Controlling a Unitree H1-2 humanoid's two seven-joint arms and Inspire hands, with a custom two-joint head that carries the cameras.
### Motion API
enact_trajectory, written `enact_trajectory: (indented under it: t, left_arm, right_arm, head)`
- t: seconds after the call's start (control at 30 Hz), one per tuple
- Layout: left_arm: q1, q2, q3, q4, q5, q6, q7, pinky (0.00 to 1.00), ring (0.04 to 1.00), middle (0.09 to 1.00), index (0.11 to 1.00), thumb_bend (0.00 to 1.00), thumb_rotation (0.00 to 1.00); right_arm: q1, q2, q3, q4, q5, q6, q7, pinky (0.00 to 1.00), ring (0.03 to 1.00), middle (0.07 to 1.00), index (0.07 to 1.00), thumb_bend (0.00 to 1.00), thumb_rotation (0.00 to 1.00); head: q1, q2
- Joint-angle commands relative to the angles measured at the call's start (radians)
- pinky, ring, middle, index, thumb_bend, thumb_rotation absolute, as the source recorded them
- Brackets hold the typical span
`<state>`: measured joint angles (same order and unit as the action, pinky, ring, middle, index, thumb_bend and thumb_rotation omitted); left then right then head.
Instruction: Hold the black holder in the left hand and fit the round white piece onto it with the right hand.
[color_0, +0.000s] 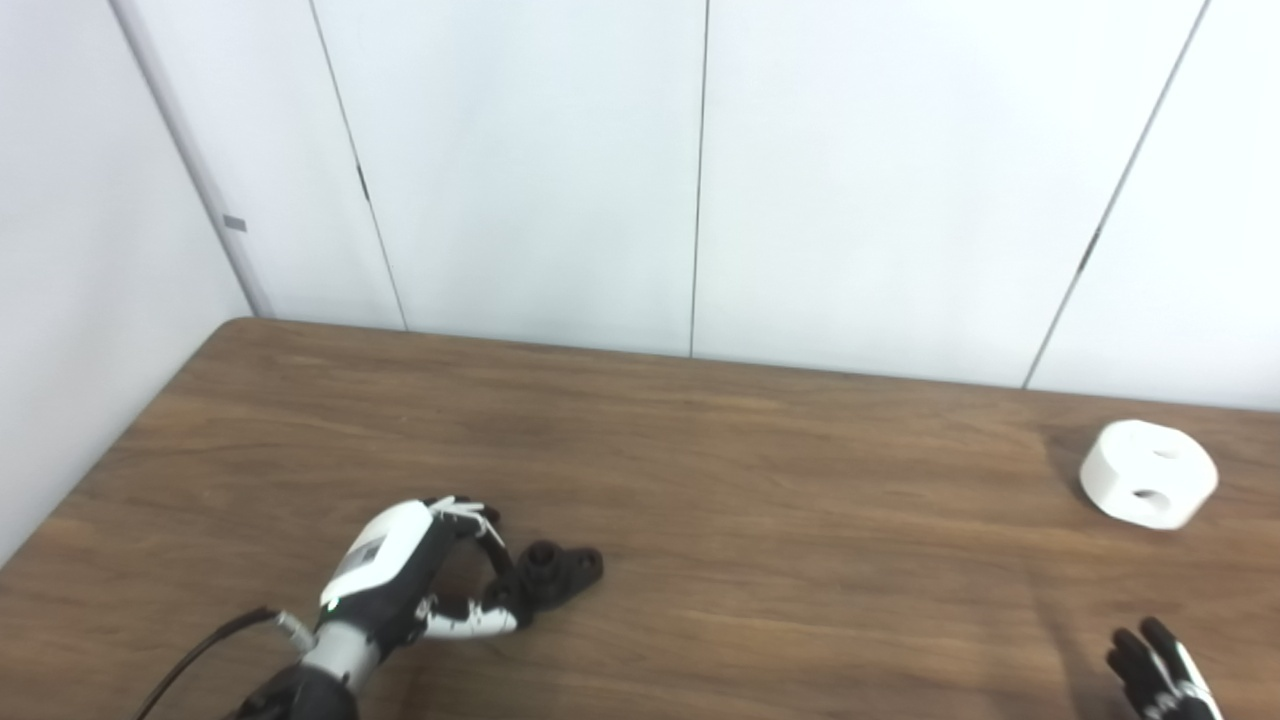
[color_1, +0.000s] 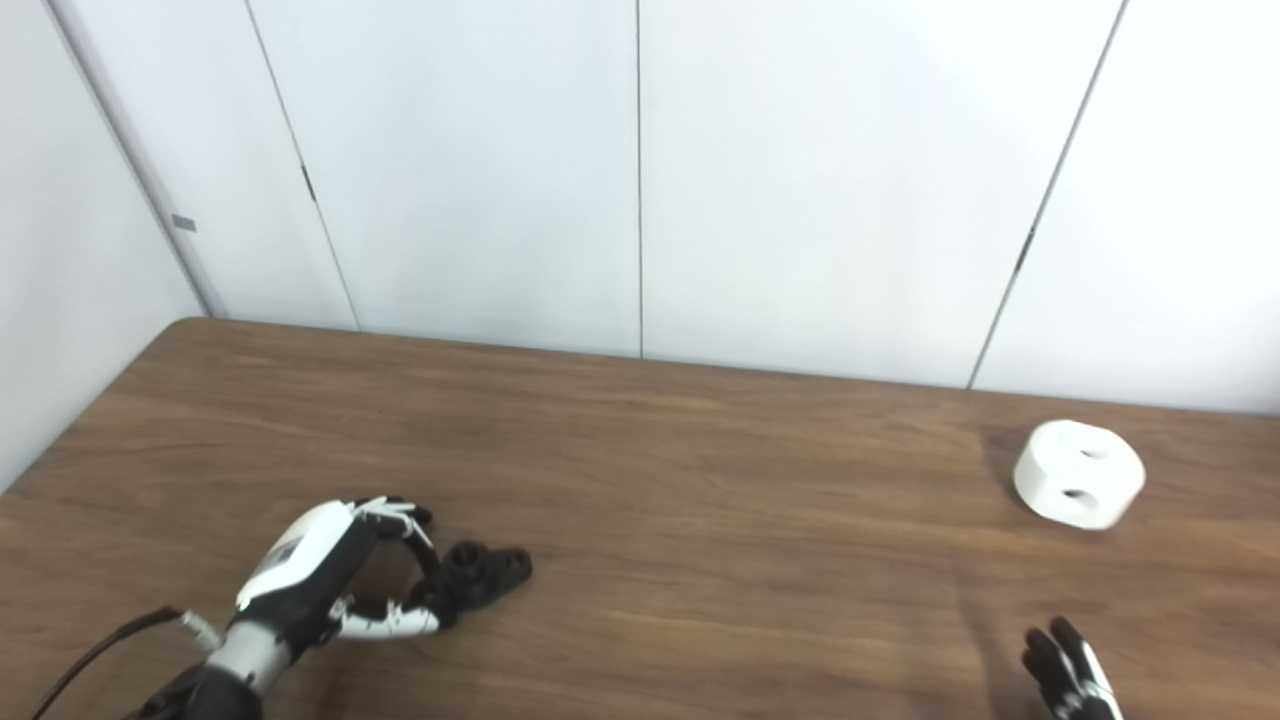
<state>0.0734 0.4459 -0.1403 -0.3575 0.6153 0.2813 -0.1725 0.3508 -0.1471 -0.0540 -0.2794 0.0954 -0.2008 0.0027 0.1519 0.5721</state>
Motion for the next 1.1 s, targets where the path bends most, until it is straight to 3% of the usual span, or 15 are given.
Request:
enact_trajectory:
  t: [0.0,0.3,0.63,1.07]
  left_arm:
    - [-0.004,0.016,-0.007,-0.040,0.034,-0.029,-0.008,0.99,0.938,0.838,0.491,0.50,0.04]
    - [0.031,-0.015,-0.045,-0.085,0.082,-0.094,-0.017,1.00,0.921,0.826,0.490,0.50,0.04]
    - [0.062,-0.057,-0.100,-0.106,0.133,-0.146,-0.036,0.98,0.907,0.813,0.490,0.51,0.04]
    - [0.084,-0.140,-0.194,0.019,0.205,-0.319,0.086,0.99,0.904,0.802,0.489,0.51,0.04]
  right_arm:
    - [-0.011,0.037,0.005,-0.022,-0.004,0.005,-0.005,0.99,0.933,0.925,0.934,0.56,1.00]
    - [-0.013,0.036,0.013,-0.052,-0.034,0.008,-0.008,0.98,0.919,0.924,0.941,0.52,0.99]
    - [-0.015,0.042,0.023,-0.112,-0.041,0.087,-0.017,0.98,0.919,0.915,0.929,0.52,0.96]
    - [-0.022,0.045,0.031,-0.147,-0.051,0.128,-0.030,0.95,0.895,0.899,0.922,0.52,0.95]
  head:
    - [-0.009,0.014]
    - [-0.063,0.080]
    - [-0.108,0.147]
    - [-0.149,0.174]
